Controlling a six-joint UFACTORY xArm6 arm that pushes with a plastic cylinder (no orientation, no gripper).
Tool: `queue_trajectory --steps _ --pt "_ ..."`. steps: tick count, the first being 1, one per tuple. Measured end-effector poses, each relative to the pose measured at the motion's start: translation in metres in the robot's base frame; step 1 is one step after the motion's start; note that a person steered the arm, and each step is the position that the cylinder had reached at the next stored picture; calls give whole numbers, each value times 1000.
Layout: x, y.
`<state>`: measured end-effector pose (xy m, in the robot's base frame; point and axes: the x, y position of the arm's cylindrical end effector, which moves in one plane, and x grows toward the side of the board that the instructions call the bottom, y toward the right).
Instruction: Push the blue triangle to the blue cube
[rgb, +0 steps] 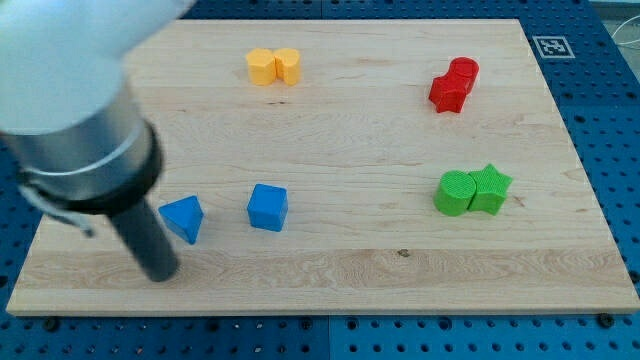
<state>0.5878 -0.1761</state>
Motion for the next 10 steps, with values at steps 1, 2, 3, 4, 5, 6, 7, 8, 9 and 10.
queue_trajectory --steps 1,2,3,4,5,6,7,8,9,10 --pt "-15 -18" --pt "-32 -13" --pt "-45 1" --pt "-54 15" --pt "-54 29" --pt "-46 27" --pt "-46 29" --pt "-50 40" --pt "-55 57" --pt "-62 70"
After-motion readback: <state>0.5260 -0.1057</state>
